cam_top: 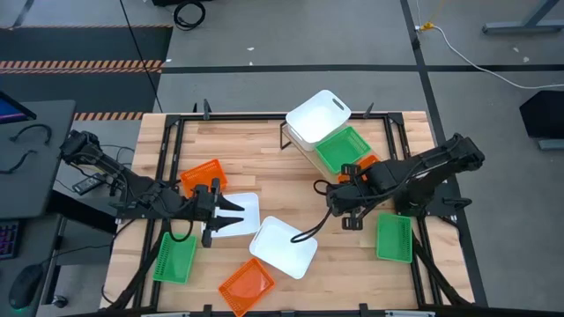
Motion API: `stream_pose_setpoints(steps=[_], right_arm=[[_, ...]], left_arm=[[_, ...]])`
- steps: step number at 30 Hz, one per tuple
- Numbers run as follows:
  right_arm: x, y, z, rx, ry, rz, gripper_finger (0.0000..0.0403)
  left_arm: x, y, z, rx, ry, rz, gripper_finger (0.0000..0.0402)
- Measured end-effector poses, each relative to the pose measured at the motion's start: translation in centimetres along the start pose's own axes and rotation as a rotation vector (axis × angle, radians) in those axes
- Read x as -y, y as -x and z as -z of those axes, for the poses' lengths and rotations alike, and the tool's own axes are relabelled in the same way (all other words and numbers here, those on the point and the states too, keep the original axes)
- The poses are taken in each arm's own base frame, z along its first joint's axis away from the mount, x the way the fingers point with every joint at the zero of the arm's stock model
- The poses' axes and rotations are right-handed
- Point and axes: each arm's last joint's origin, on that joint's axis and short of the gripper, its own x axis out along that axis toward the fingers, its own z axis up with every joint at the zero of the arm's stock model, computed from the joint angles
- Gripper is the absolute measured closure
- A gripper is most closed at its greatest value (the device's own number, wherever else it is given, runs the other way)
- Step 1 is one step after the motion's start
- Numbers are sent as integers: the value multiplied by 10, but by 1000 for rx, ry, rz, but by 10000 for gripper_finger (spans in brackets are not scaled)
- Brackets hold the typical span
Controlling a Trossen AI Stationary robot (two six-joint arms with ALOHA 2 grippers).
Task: Stack baskets on shelf by color
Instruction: Put the bottom right orange bin on the shelf, then stack the left green bin on top of the green bin on the shelf
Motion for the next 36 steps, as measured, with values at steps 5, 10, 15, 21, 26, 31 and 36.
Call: stream_pose_setpoints(steps=[5, 10, 15, 21, 26, 31, 36], right_arm=[[-5, 2, -7, 87, -10, -52, 298], [-8, 3, -25, 289, -65, -1, 298], [-9, -8, -45, 458, -21, -35, 298], [-19, -35, -53, 499, 50, -106, 298], [-25, -58, -53, 453, 95, -101, 298], [-30, -64, -56, 523, 121, -108, 298], [-37, -70, -56, 513, 162, -105, 298]], left_arm=[[0, 0, 0, 2, -1, -11, 269], [-8, 1, 5, -8, -4, -232, 269], [-12, 3, 14, -69, 14, -324, 269], [-12, 3, 17, -100, 2, -298, 269], [-12, 1, 22, -149, 26, -274, 269], [-9, 1, 22, -320, -36, -236, 269], [-3, -4, 15, -534, -86, -240, 269]])
